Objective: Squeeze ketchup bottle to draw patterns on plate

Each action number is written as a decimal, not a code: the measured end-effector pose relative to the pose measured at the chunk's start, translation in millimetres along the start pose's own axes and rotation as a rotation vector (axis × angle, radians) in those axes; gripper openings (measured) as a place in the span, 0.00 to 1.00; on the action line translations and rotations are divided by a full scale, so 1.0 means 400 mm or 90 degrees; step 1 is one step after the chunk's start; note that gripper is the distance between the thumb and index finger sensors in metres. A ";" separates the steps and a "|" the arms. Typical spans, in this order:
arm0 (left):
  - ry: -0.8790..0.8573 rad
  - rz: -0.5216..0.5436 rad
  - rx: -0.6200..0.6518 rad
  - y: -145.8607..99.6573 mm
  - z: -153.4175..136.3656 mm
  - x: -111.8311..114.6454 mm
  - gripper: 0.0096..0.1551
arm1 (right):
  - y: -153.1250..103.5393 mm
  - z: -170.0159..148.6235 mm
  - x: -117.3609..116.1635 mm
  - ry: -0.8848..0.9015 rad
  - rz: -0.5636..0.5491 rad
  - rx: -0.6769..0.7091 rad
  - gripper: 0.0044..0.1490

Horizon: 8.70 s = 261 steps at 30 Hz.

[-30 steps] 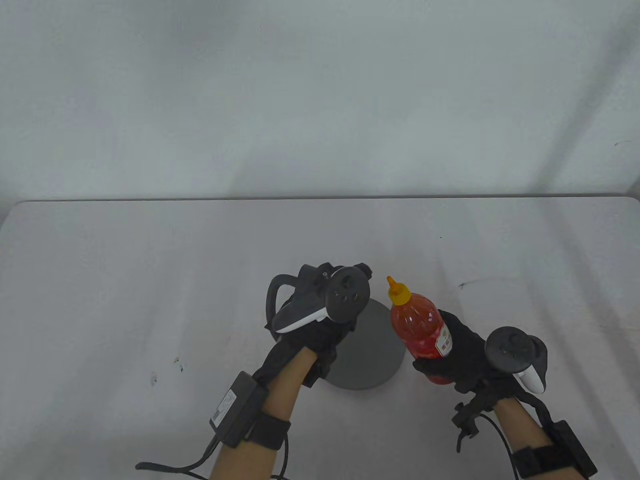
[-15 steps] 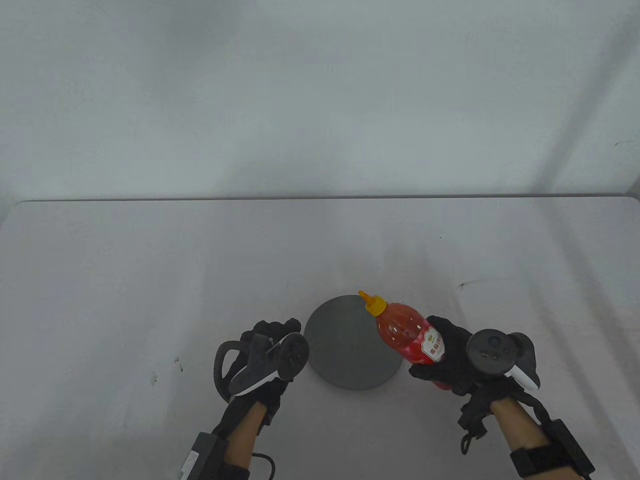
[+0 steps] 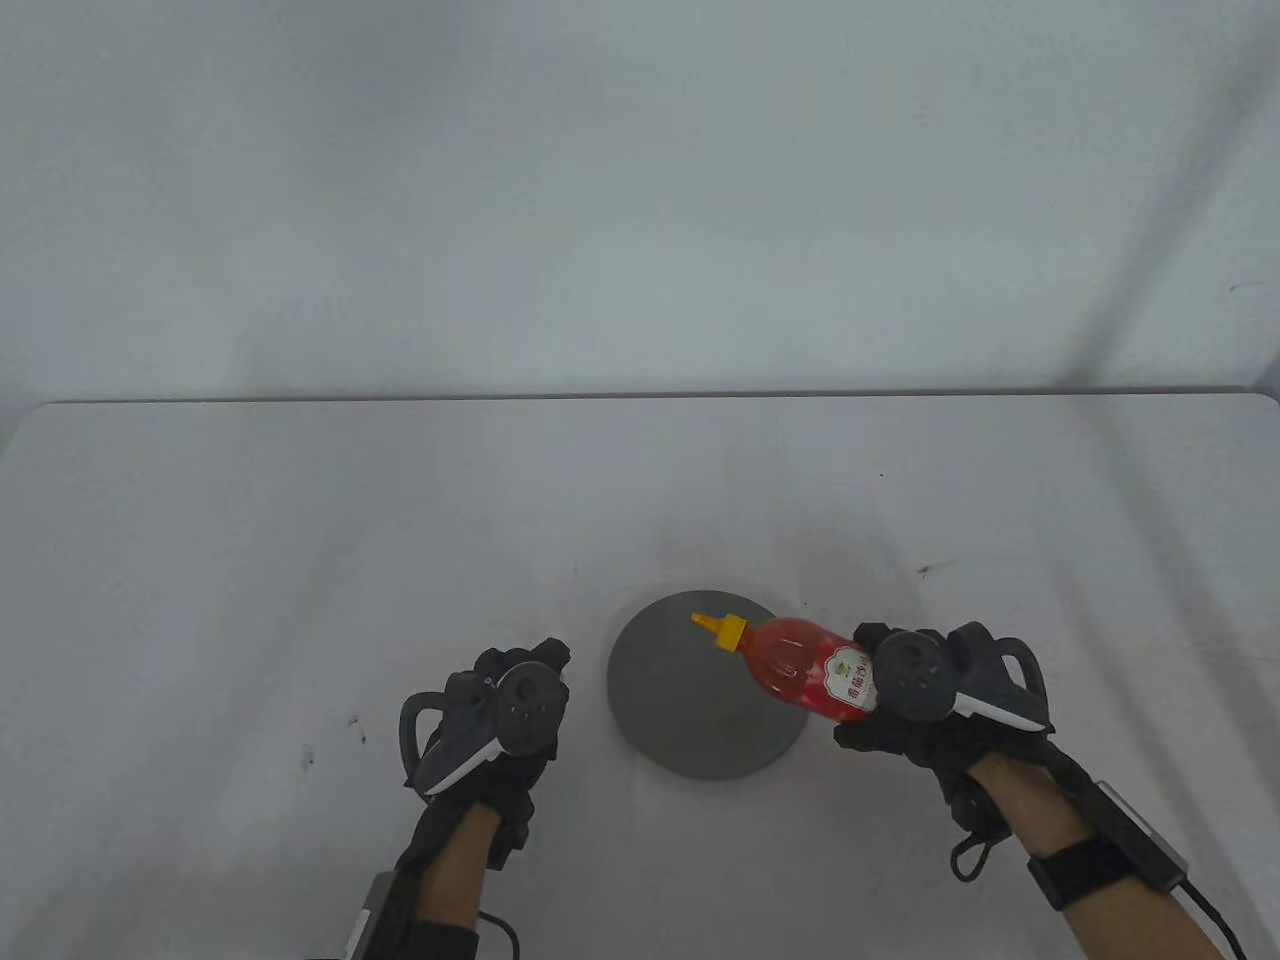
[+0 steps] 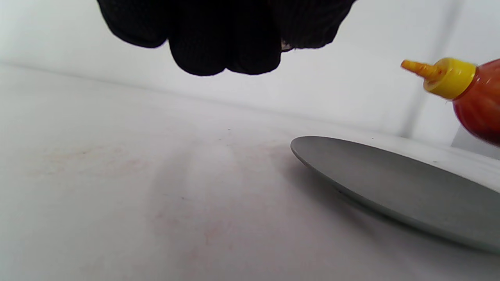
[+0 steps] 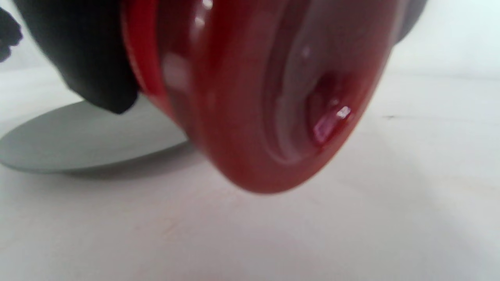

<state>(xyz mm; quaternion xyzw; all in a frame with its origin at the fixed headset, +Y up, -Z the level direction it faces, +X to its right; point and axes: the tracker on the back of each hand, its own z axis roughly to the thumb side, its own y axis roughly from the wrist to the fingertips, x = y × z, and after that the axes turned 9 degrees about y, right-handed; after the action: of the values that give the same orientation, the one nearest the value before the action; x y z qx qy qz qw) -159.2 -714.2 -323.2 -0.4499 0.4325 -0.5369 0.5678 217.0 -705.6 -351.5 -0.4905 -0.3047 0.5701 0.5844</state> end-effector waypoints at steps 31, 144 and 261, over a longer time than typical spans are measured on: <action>-0.049 0.014 -0.015 0.002 -0.037 0.009 0.28 | 0.081 0.061 0.026 -0.013 0.049 -0.024 0.58; -0.085 0.061 -0.076 -0.013 -0.090 0.005 0.28 | -0.106 0.011 0.023 -0.128 0.062 -0.096 0.53; -0.226 0.073 0.271 0.114 0.247 -0.233 0.24 | -0.137 0.011 -0.083 0.385 -0.159 0.094 0.61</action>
<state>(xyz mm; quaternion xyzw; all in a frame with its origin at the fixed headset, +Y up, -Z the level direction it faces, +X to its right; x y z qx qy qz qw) -57.4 -615.6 -345.0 -0.3827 0.2283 -0.4954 0.7456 227.6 -729.2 -292.9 -0.5525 -0.1329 0.3431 0.7479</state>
